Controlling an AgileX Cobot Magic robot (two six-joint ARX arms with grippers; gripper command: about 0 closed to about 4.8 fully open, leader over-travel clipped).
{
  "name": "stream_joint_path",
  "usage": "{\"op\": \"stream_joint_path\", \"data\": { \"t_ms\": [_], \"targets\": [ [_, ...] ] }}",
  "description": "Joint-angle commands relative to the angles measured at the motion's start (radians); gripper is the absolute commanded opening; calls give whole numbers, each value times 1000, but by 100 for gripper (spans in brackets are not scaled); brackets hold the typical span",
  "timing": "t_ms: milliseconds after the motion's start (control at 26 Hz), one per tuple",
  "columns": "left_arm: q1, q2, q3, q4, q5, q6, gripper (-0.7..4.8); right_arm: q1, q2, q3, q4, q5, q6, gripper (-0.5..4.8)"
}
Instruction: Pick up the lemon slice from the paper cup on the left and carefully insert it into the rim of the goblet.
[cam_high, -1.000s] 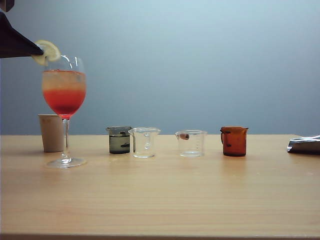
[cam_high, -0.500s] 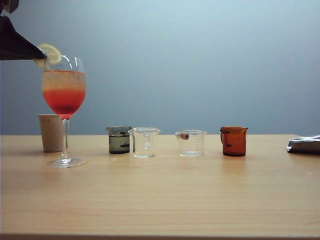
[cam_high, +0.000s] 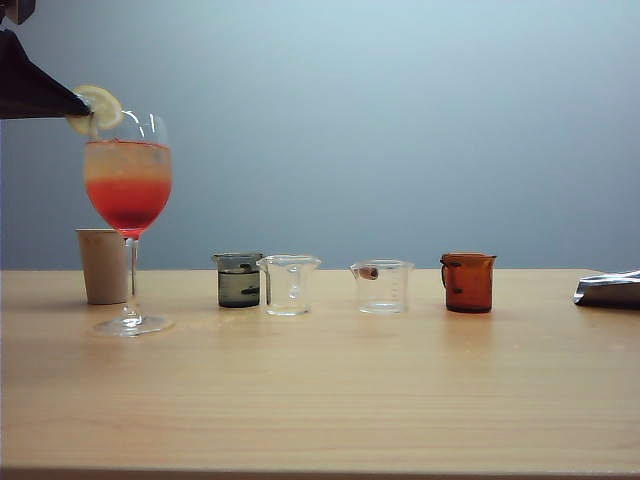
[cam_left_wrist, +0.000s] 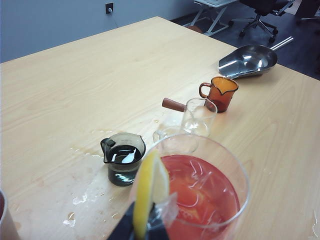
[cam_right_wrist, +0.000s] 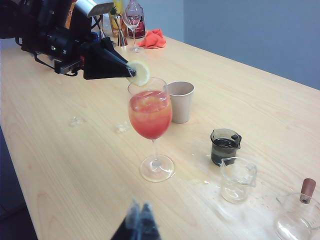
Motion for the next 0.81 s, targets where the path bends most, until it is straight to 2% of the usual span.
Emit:
{"op": "stream_joint_path", "data": {
  "t_ms": [38,500,807],
  "targets": [
    [-1,-3,6,0,14,0,-6,0,0,3,13,-3,-3,-3],
    [-13,-3,6,-11,11,1,-6,0,0,3,13,-3,-3,-3],
    [-13,-1,6,-8,-24,1,-6,0,0,3,13,-3,-2,-3]
  ]
}}
